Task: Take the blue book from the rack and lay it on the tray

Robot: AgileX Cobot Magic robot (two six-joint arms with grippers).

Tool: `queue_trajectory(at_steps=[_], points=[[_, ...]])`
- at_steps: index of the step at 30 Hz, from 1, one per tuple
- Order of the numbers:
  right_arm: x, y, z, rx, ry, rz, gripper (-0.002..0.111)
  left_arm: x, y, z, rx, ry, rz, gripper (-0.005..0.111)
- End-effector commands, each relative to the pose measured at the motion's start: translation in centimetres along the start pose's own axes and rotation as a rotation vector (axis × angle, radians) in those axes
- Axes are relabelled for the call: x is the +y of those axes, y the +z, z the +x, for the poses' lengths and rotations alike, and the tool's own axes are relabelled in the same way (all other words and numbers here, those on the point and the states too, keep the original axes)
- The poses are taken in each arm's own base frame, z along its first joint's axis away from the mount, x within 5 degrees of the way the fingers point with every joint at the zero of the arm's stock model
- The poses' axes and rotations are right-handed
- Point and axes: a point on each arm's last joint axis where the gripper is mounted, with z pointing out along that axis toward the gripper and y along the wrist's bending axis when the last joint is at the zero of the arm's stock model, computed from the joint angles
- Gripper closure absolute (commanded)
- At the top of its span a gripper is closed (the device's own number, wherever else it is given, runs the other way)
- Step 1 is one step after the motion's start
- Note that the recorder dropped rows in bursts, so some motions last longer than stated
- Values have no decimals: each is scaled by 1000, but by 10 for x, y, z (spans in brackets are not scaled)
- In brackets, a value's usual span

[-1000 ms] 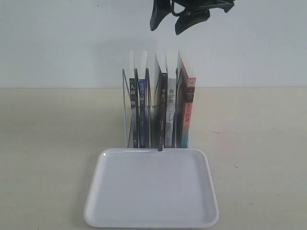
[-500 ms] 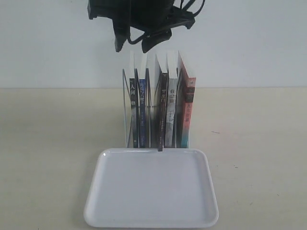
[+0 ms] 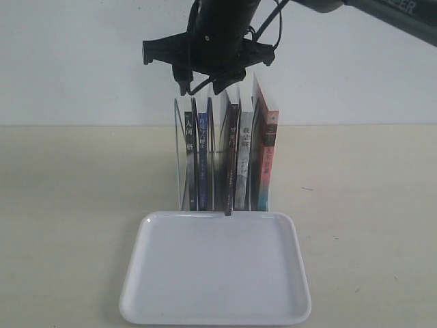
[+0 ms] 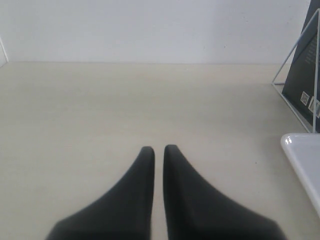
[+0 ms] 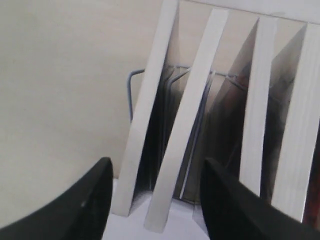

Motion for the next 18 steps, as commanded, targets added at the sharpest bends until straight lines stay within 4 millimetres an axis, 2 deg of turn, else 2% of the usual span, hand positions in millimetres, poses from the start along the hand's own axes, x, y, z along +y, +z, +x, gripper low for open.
queue_trajectory(at_steps=[1,6,10,18], points=[[-10,4,-4,-13,34,19,57,0,0,1,-2,7,7,101],[-11,11,-3,-5,36,21,62,0,0,1,-2,7,7,101],[-11,16,-3,-5,35,21,75,0,0,1,-2,7,7,101],[-12,28,0,19,30,33,74,0,0,1,-2,7,7,101]])
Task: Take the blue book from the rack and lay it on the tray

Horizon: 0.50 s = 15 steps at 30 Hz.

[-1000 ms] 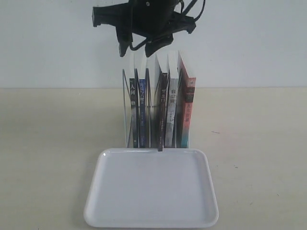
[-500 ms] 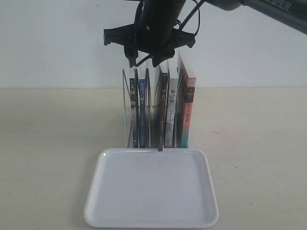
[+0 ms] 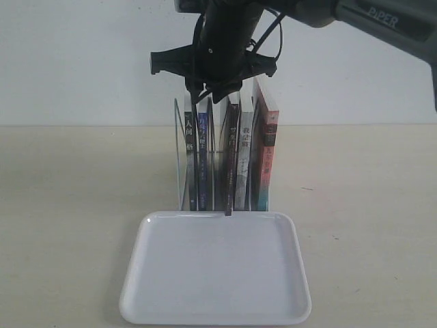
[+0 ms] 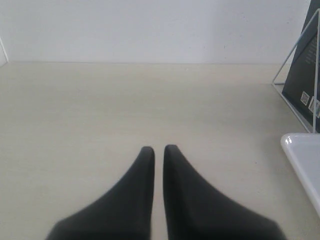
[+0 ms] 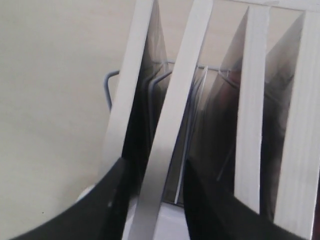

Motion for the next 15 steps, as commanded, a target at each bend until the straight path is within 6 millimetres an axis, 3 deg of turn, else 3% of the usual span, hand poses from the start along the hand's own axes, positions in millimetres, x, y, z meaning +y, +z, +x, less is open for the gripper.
queue_trajectory(at_steps=[1,10,15], points=[[-4,7,-1,3,2,17,74,0,0,1,-2,7,7,101],[-5,23,5,42,-1,33,78,0,0,1,-2,7,7,101],[-5,19,4,37,-18,31,107,0,0,1,-2,7,7,101]])
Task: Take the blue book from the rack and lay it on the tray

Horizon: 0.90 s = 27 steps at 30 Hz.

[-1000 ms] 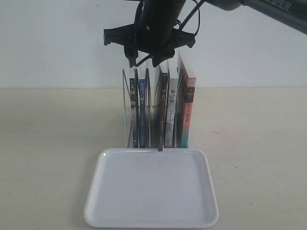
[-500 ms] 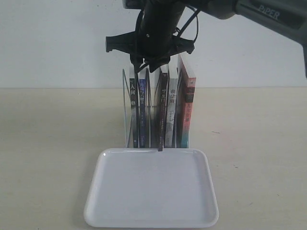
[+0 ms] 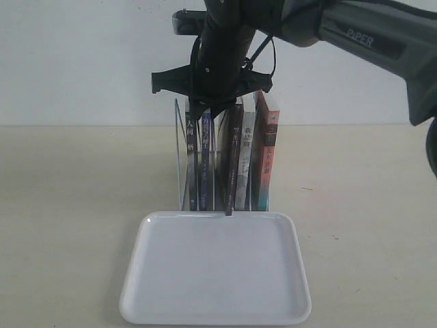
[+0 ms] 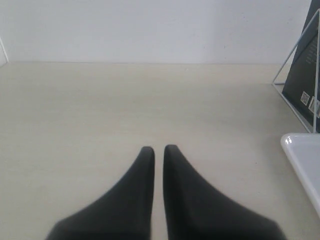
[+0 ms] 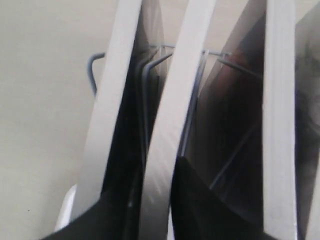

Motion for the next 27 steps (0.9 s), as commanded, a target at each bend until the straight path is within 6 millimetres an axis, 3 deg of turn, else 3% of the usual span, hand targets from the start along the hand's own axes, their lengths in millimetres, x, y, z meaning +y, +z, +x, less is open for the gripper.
queue_trajectory(at_steps=[1,7,17,27], points=[[-4,-6,-3,-15,-32,10,108,0,0,1,-2,7,7,101],[-6,-26,-9,-62,-53,17,108,0,0,1,-2,7,7,101],[-11,-105,-21,-225,-47,-18,108,0,0,1,-2,7,7,101],[-12,-105,-19,-208,-49,-9,108,0,0,1,-2,7,7,101]])
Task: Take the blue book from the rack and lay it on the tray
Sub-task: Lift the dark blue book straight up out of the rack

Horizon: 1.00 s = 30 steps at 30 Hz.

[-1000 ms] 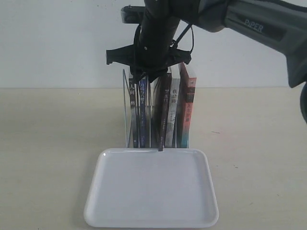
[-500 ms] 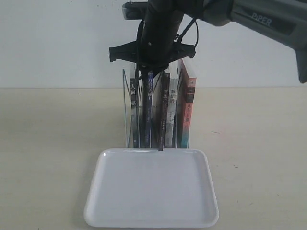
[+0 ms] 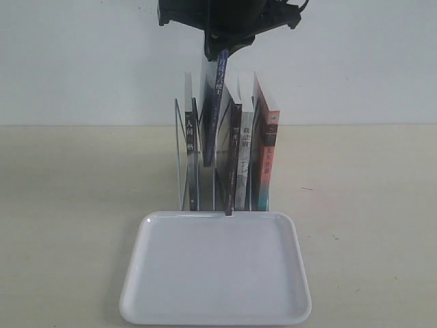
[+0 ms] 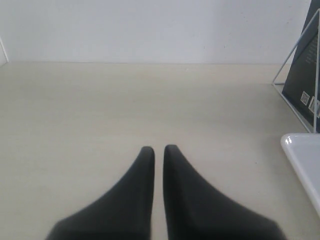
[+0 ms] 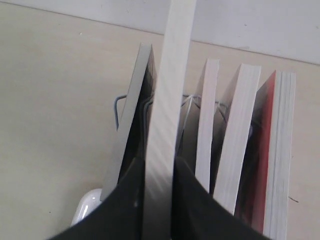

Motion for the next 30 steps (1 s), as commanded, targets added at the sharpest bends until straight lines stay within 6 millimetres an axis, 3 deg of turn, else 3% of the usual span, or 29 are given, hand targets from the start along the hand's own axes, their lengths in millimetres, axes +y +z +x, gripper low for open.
queue_trajectory(at_steps=[1,10,15,18,23,30], points=[[-3,-7,-5,-40,-15,6,108,0,0,1,-2,7,7,101],[-3,-7,-5,-35,-15,8,108,0,0,1,-2,7,7,101],[-6,-19,-3,-7,-67,21,108,0,0,1,-2,7,7,101],[-7,-41,-6,-41,-73,6,108,0,0,1,-2,7,7,101],[-12,-95,-12,-138,-70,-30,108,0,0,1,-2,7,7,101],[-18,-159,-5,-187,-86,-92,108,0,0,1,-2,7,7,101]])
